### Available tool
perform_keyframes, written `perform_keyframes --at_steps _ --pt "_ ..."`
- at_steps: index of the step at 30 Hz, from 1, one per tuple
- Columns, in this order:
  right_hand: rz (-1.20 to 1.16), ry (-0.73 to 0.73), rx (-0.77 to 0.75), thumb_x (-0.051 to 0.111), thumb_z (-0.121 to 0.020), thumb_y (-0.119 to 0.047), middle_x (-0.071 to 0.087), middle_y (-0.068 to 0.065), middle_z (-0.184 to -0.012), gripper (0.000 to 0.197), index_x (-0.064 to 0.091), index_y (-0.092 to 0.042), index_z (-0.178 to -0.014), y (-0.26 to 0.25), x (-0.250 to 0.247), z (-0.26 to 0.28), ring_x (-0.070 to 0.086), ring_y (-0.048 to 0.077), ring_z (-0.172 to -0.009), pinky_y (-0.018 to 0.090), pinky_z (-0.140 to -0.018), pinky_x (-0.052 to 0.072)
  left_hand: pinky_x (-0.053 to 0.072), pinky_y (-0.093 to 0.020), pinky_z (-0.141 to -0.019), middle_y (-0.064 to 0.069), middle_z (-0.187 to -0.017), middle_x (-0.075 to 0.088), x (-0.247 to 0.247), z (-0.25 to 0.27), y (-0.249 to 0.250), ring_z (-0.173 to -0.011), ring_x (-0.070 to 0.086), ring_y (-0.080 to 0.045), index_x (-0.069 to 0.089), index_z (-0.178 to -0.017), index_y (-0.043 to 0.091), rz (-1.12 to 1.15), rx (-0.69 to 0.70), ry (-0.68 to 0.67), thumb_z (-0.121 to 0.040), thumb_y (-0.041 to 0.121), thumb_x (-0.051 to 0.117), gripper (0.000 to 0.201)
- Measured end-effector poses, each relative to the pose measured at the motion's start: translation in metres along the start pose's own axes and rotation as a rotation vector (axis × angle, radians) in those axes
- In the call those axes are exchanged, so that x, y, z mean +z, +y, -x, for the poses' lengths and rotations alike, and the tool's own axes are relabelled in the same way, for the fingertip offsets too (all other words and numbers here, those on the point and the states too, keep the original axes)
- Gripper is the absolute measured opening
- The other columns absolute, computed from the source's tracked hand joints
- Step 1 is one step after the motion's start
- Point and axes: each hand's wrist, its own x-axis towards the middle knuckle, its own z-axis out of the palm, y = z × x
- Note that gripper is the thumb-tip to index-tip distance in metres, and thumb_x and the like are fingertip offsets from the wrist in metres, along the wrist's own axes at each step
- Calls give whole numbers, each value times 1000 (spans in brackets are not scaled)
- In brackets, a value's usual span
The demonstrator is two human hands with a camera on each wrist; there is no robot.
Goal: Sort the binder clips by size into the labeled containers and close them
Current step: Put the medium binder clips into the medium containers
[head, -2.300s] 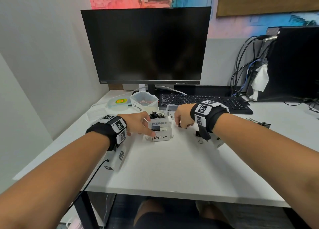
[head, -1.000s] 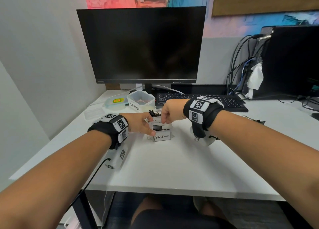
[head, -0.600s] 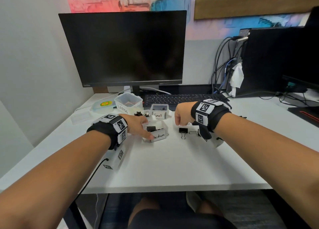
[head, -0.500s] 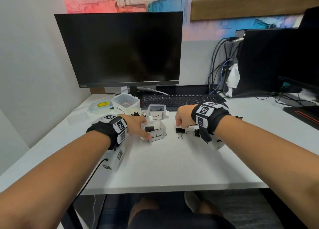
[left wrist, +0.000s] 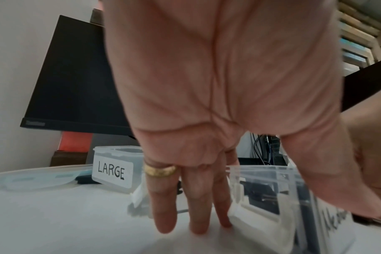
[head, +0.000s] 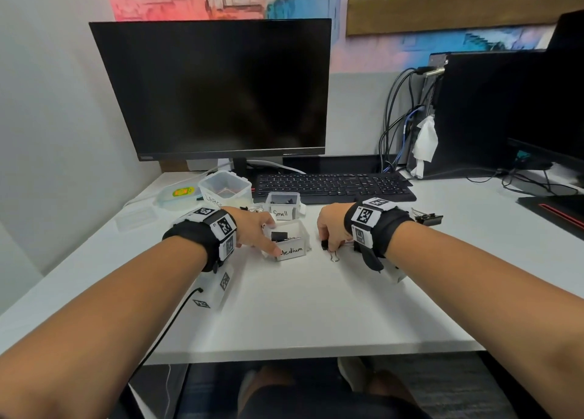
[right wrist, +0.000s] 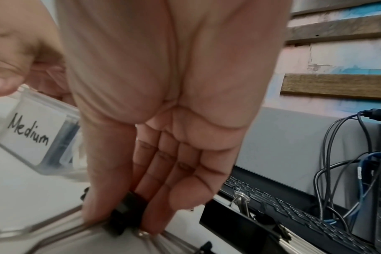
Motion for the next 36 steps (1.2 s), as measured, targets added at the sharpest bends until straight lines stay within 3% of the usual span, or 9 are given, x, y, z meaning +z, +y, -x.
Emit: perform_keyframes --at_steps 5,11,14,17,20,23,26,33,36 --pt "-5 5 23 74 -77 -16 69 4 -111 33 70 -13 -110 1 2 -5 58 18 -83 26 -72 49 51 -38 -96 4 -119 59 -1 -1 0 -109 61 -22 35 -132 36 11 1 -13 -30 76 66 114" --pt "-38 42 36 73 -77 -25 73 5 -101 30 73 -9 -103 1 -7 -2 58 17 -76 22 -61 47 51 -40 -98 4 -118 60 -3 -1 -4 -111 60 -23 37 -127 35 61 -32 -21 -33 72 72 106" --pt "-115 112 28 68 -82 -20 73 4 -98 24 72 -10 -103 2 -20 3 59 16 -75 20 -59 47 43 -42 -105 2 -126 57 -3 3 -5 -118 55 -22 33 -132 32 182 -56 -74 -58 53 82 91" --pt "-271 209 13 64 -83 -15 71 4 -84 15 68 -11 -97 0 -32 2 62 16 -66 19 -53 49 36 -44 -110 -2 -133 53 -4 4 -8 -123 51 -21 31 -136 30 266 -64 -117 -75 38 78 77" --pt "-418 221 -47 63 -86 -15 69 5 -86 15 62 -16 -101 -10 -39 1 66 14 -68 28 -63 58 39 -44 -107 1 -130 57 -4 5 -9 -121 54 -20 35 -131 34 234 -40 -110 -63 53 79 83" --pt "-429 218 -100 61 -88 -18 63 -4 -74 18 64 -16 -106 -22 -40 0 61 6 -59 17 -47 48 45 -43 -103 8 -125 59 1 -1 -12 -117 57 -21 38 -124 39 183 -23 -66 -38 72 70 98" --pt "-388 178 -76 61 -90 -18 61 -6 -65 17 65 -13 -106 -31 -37 -3 54 3 -49 12 -38 39 48 -42 -100 11 -124 59 2 -2 -13 -116 57 -21 38 -124 39 169 7 -41 -39 76 66 97" --pt "-344 171 -32 62 -90 -19 60 -4 -66 20 69 -11 -107 -35 -38 -5 54 4 -52 8 -29 33 48 -42 -100 11 -124 59 0 1 -13 -114 59 -22 37 -124 38 122 27 -44 -37 78 64 100" --pt "-355 159 -22 61 -90 -20 62 -2 -69 18 69 -10 -104 -38 -38 -7 54 5 -54 11 -34 37 49 -41 -99 10 -123 60 -1 1 -13 -113 59 -21 37 -124 38 118 25 -40 -37 78 64 100"
